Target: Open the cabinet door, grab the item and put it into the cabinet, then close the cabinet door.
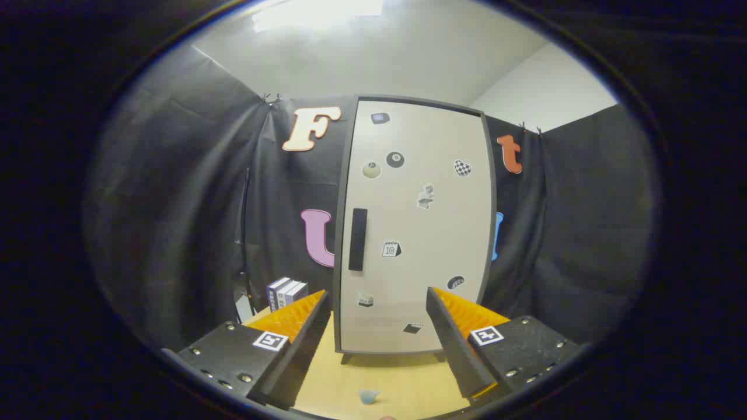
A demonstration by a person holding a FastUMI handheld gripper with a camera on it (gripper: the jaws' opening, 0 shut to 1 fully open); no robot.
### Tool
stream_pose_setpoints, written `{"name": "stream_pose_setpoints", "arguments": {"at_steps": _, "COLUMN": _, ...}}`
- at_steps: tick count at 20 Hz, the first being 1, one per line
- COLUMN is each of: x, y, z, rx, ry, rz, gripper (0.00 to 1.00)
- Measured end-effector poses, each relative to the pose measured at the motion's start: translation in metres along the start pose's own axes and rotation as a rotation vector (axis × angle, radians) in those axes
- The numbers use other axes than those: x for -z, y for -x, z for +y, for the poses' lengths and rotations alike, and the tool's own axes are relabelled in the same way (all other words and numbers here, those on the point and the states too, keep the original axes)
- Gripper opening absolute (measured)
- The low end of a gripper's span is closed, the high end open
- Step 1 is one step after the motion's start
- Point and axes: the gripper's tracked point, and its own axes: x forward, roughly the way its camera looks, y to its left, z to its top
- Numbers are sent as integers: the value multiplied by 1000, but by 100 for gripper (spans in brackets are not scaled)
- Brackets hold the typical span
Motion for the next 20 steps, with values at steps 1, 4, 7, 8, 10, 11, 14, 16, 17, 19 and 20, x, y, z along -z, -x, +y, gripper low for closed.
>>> {"name": "stream_pose_setpoints", "arguments": {"at_steps": 1, "x": -2, "y": 1, "z": 0, "rx": 0, "ry": -3, "rz": 0, "gripper": 98}}
{"name": "stream_pose_setpoints", "arguments": {"at_steps": 4, "x": -4, "y": 2, "z": -1, "rx": 14, "ry": -1, "rz": -2, "gripper": 98}}
{"name": "stream_pose_setpoints", "arguments": {"at_steps": 7, "x": -6, "y": 3, "z": -2, "rx": 22, "ry": -28, "rz": 0, "gripper": 98}}
{"name": "stream_pose_setpoints", "arguments": {"at_steps": 8, "x": -7, "y": 2, "z": -4, "rx": 27, "ry": -32, "rz": 3, "gripper": 98}}
{"name": "stream_pose_setpoints", "arguments": {"at_steps": 10, "x": -6, "y": 3, "z": -5, "rx": 33, "ry": -33, "rz": 5, "gripper": 98}}
{"name": "stream_pose_setpoints", "arguments": {"at_steps": 11, "x": -8, "y": 3, "z": -6, "rx": 37, "ry": -34, "rz": 4, "gripper": 98}}
{"name": "stream_pose_setpoints", "arguments": {"at_steps": 14, "x": -8, "y": 4, "z": -6, "rx": 39, "ry": -37, "rz": 6, "gripper": 98}}
{"name": "stream_pose_setpoints", "arguments": {"at_steps": 16, "x": -8, "y": 6, "z": -7, "rx": 40, "ry": -43, "rz": 8, "gripper": 98}}
{"name": "stream_pose_setpoints", "arguments": {"at_steps": 17, "x": -9, "y": 6, "z": -8, "rx": 40, "ry": -46, "rz": 9, "gripper": 98}}
{"name": "stream_pose_setpoints", "arguments": {"at_steps": 19, "x": -10, "y": 6, "z": -10, "rx": 44, "ry": -44, "rz": 5, "gripper": 98}}
{"name": "stream_pose_setpoints", "arguments": {"at_steps": 20, "x": -9, "y": 6, "z": -11, "rx": 44, "ry": -44, "rz": 11, "gripper": 98}}
